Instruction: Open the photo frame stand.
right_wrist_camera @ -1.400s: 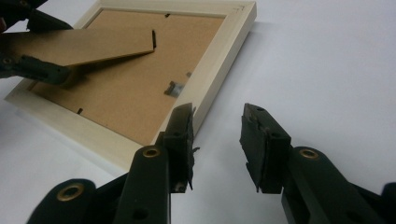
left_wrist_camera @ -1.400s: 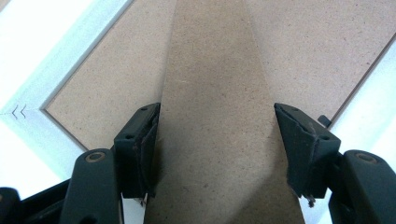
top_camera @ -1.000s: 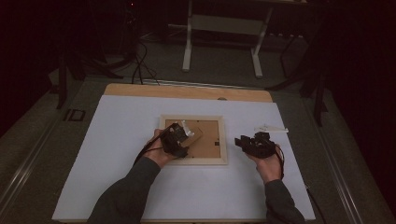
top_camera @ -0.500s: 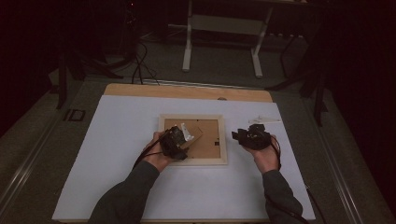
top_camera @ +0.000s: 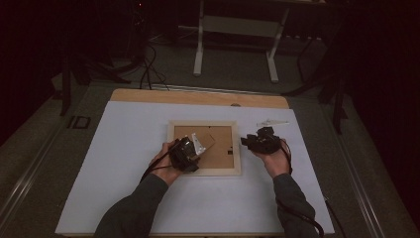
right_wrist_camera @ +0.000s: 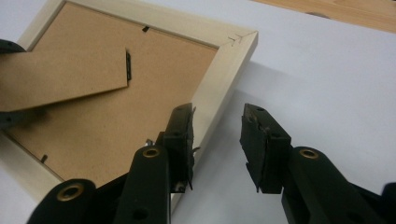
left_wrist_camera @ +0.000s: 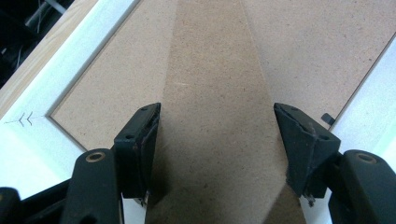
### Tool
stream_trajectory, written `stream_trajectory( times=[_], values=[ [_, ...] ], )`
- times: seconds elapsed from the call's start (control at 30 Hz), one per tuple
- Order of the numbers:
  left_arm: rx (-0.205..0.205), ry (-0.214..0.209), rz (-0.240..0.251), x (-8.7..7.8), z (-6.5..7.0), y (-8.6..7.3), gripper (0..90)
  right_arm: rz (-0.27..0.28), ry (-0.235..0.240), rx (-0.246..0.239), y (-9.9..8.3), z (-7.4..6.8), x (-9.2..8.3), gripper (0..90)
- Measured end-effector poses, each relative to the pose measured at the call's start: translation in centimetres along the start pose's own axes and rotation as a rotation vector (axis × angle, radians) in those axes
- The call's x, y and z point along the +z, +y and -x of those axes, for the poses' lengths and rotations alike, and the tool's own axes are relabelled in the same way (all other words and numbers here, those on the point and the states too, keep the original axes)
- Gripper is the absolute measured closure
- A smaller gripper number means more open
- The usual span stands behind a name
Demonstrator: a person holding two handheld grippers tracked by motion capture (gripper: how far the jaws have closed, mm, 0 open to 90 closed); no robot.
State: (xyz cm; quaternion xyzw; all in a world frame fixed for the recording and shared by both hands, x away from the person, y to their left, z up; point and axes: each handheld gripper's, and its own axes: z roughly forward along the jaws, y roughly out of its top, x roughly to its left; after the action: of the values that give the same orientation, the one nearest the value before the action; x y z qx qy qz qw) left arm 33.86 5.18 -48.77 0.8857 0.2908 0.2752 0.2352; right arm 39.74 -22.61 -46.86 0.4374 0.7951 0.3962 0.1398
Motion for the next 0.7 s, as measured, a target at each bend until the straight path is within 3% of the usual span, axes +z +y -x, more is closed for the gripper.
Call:
stream_trajectory(
  times=[0.47,0.7],
  values=[
    [0.05,0.041,0.042,-0.3,0.5,-0.2,36.5,-0.061,0.046,0.008,0.9,0.2,2.0,55.7],
    [0.075,0.068,0.06,-0.5,0.8,-0.3,36.5,-0.105,0.088,0.038,1.3,0.6,2.7,53.7]
  ],
)
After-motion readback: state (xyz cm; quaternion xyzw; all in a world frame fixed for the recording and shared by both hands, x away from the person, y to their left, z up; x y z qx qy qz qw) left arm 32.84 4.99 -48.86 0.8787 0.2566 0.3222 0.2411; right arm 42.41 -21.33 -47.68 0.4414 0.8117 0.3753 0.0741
